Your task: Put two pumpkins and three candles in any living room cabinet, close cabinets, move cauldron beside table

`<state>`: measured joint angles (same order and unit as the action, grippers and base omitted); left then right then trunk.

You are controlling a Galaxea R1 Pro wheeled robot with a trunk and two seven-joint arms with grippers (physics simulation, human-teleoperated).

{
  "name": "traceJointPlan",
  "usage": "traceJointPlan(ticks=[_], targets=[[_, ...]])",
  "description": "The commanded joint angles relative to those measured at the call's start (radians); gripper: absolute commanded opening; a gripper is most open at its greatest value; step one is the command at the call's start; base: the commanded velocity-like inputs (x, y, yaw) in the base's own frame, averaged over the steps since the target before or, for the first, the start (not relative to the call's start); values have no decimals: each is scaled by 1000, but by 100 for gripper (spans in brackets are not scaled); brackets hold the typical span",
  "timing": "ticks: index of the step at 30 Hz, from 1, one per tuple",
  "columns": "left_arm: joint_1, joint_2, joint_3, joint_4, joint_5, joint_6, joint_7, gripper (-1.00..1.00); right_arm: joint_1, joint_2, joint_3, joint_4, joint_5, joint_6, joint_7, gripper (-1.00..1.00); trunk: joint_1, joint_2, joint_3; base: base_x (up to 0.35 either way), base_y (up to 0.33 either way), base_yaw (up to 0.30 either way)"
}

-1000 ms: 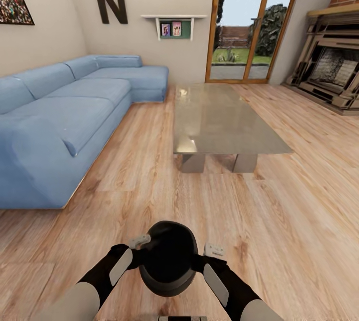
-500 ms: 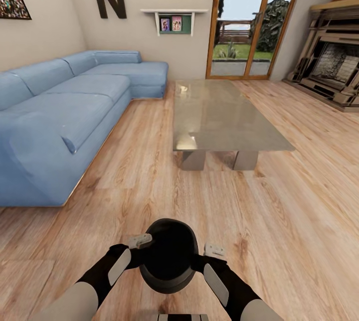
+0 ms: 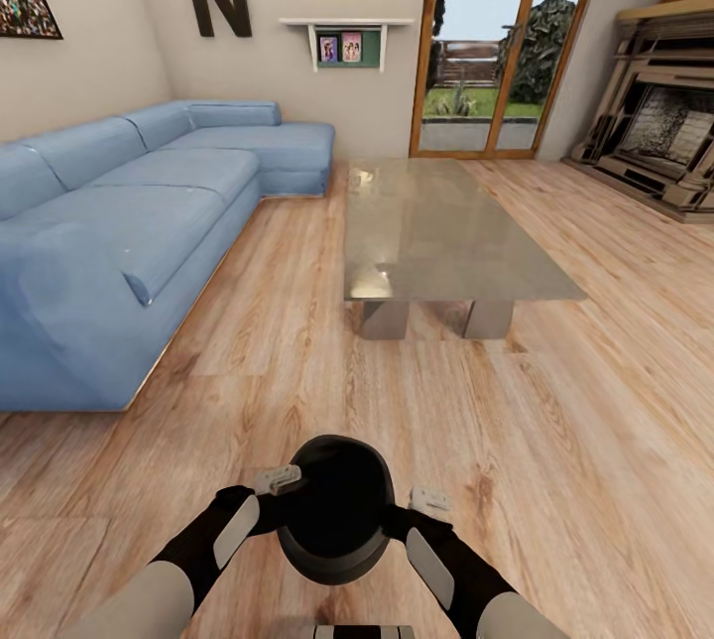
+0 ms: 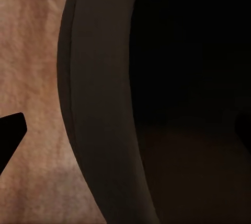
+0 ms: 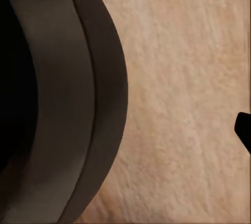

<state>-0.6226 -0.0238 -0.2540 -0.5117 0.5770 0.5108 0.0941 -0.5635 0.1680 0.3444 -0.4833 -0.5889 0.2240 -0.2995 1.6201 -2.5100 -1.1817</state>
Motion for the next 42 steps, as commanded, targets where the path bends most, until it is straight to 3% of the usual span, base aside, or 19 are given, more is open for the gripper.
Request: traceJointPlan(ticks=[1,7,18,25,42], targets=[[0,1,-5,-2,10,3,10,100,-7,-1,6,10,-3,-2,-10,100,0,0,-1,0,0,0],[0,1,-5,-2,10,3,9,100,-41,6,7,78,-3,-29,-10,100,0,0,-1,0,0,0],[0,1,-5,-2,10,3,9,100,-44,6,7,84,-3,-31,-6,100,0,0,-1,0,0,0],[0,1,-5,-2,10,3,9,100,-59,6,8,95,0,-30,64,100,0,0,-1,0,0,0],[0,2,-5,-4,10,3,9,100,-70,6,8,120,3,-44,85,100,0,0,-1,0,0,0]])
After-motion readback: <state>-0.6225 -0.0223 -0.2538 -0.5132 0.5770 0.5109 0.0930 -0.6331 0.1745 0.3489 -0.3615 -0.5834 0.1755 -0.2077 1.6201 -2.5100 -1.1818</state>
